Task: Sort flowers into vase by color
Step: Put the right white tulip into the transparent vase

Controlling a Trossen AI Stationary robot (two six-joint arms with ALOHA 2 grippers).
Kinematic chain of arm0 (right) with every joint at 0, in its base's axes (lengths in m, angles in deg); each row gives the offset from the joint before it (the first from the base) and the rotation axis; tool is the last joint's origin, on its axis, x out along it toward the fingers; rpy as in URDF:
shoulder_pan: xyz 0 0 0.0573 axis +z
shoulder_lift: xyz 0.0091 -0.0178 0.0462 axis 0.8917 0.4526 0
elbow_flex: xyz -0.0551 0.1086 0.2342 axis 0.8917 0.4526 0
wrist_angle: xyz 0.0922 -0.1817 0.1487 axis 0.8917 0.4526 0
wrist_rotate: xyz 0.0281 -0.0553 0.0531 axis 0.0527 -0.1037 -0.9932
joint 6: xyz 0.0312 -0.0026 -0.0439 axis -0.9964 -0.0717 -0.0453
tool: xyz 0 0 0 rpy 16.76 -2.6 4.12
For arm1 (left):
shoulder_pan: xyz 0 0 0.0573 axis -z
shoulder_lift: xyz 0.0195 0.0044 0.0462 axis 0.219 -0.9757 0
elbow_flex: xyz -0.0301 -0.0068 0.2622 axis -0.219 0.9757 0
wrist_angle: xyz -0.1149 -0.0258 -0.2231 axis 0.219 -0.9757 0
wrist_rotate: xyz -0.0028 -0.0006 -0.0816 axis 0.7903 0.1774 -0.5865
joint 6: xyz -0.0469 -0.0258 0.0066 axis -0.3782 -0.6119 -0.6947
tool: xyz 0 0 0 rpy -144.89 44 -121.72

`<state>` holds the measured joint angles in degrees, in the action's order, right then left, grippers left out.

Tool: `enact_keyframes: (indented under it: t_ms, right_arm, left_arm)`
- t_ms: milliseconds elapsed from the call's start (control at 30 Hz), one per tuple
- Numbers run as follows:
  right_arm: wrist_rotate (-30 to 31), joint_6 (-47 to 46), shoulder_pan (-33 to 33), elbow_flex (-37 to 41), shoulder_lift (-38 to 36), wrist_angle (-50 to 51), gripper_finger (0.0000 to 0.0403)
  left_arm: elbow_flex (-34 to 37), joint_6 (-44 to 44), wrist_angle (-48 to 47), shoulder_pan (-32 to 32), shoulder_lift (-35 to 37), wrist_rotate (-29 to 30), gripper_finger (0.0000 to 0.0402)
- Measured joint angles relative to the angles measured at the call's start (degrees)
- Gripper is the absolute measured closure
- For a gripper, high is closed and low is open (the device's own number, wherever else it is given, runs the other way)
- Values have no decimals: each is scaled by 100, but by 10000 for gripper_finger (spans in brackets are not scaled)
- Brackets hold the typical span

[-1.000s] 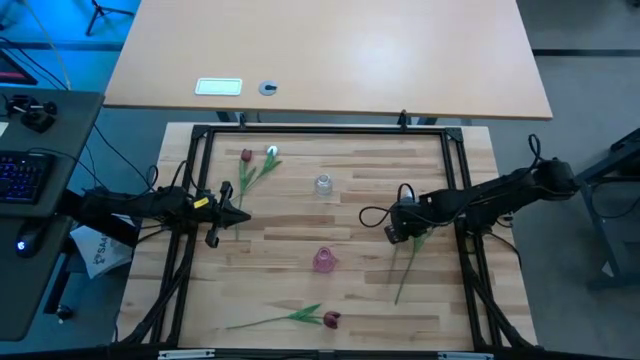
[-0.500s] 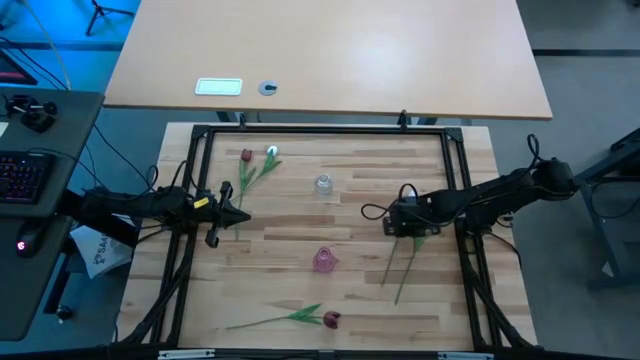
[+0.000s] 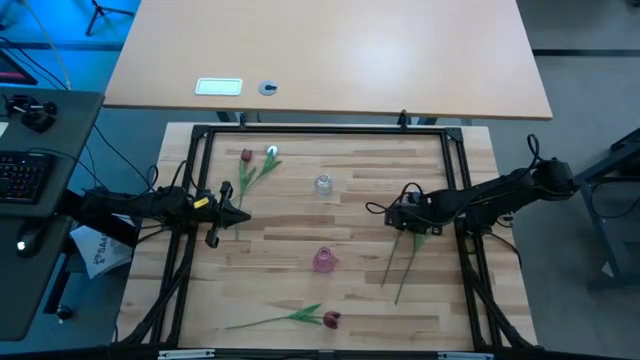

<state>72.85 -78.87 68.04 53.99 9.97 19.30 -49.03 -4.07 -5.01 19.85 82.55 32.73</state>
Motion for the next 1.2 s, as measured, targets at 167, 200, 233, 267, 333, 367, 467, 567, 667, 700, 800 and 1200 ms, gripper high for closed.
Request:
enact_keyframes:
  t_ms: [167, 200, 233, 267, 333, 367, 467, 567, 667, 700, 800, 1200]
  right_arm:
    - [-179, -84, 9, -19, 264, -24, 250]
    - [-195, -85, 7, -34, 378, -36, 250]
    - [-189, -86, 7, -38, 478, -43, 250]
    - [-158, -128, 7, -51, 583, -32, 250]
    - [-19, -292, 16, -108, 769, 19, 250]
    - [41, -329, 26, -144, 833, 57, 251]
    - [108, -179, 24, -298, 992, 298, 273]
    - [128, 232, 24, -394, 1063, 617, 328]
    - [190, 504, 24, -398, 1043, 663, 388]
    - [239, 549, 32, -399, 1027, 617, 390]
    - [713, 863, 86, -565, 911, 576, 395]
    - [1579, 6826, -529, -1478, 14, -4506, 401]
  left_arm:
    - [2, 0, 2, 2, 0, 0, 401]
    - [2, 0, 1, 0, 0, 0, 401]
    - [0, 0, 0, 1, -1, 0, 401]
    - [1, 0, 2, 0, -1, 0, 402]
    - [1, 0, 0, 2, 0, 0, 402]
    - [0, 0, 2, 2, 0, 1, 402]
    - [0, 0, 2, 2, 0, 4, 402]
    - [0, 0, 0, 2, 0, 15, 402]
    - [0, 0, 0, 2, 0, 15, 402]
    - [0, 0, 2, 1, 0, 15, 401]
    - [1, 0, 0, 1, 0, 17, 402]
    - [0, 0, 4, 2, 0, 37, 401]
